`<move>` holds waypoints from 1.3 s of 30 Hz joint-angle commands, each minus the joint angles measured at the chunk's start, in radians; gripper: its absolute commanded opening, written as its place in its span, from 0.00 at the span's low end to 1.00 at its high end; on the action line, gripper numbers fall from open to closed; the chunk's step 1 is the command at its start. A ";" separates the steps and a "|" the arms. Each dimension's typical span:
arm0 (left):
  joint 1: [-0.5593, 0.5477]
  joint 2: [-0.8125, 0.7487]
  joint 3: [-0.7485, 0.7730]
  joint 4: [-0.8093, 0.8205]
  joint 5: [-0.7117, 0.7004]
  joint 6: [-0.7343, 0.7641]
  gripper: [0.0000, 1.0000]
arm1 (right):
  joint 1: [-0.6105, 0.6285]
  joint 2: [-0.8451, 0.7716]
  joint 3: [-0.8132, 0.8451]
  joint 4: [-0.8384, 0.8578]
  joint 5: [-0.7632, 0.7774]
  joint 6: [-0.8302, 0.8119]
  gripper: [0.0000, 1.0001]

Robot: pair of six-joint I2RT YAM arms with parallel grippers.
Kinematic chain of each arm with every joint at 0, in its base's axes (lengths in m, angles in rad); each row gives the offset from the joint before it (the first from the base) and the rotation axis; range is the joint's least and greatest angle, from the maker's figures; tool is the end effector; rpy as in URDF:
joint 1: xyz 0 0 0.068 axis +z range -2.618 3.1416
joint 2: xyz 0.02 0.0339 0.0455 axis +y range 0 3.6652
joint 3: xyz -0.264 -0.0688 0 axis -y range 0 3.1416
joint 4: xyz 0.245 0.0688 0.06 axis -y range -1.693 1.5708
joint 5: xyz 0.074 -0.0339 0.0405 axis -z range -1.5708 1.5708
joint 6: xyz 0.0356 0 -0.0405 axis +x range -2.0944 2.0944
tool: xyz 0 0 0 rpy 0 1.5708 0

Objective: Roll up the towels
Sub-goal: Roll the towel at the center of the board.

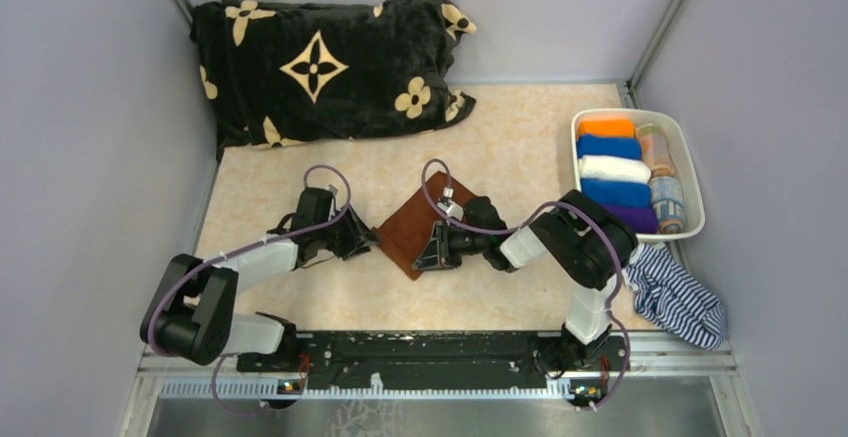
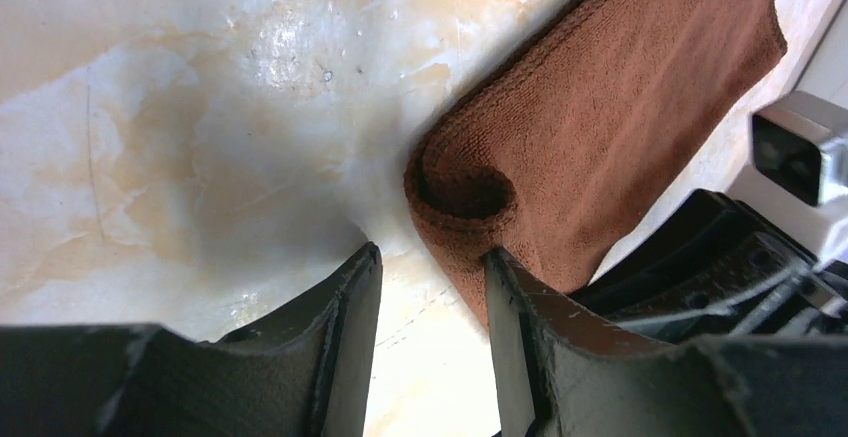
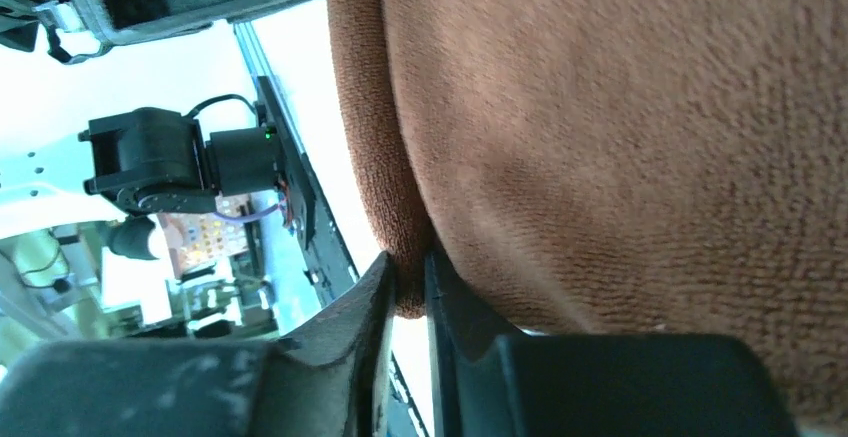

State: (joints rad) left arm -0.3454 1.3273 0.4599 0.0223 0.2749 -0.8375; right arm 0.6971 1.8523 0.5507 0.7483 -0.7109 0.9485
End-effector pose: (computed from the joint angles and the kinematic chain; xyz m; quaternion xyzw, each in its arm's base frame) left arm 0.2154 -0.0878 0.1407 -0.1784 0.9100 -0.3024 0.2204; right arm 0.2168 0.2119 0.0938 -0.0655 0.8336 0.5415 0.0878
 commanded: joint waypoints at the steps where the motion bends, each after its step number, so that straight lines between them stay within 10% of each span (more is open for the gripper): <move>1: -0.003 0.031 0.018 -0.004 -0.044 -0.005 0.48 | -0.005 -0.141 0.079 -0.205 0.033 -0.207 0.23; 8: -0.004 0.080 0.009 0.008 -0.039 -0.035 0.46 | 0.100 -0.245 0.242 -0.649 0.287 -0.511 0.45; 20: -0.006 0.091 -0.002 0.005 -0.056 -0.056 0.45 | 0.297 -0.214 0.313 -0.728 0.606 -0.609 0.49; 32: -0.006 0.072 -0.010 0.000 -0.057 -0.066 0.48 | 0.249 -0.208 0.260 -0.617 0.452 -0.444 0.03; 39: -0.006 0.065 -0.016 0.007 -0.050 -0.077 0.51 | 0.102 -0.154 0.081 -0.265 0.201 -0.189 0.00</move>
State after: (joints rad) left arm -0.3473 1.3853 0.4747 0.0818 0.2764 -0.9237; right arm 0.8673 1.6527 0.7086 0.2199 -0.3378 0.5793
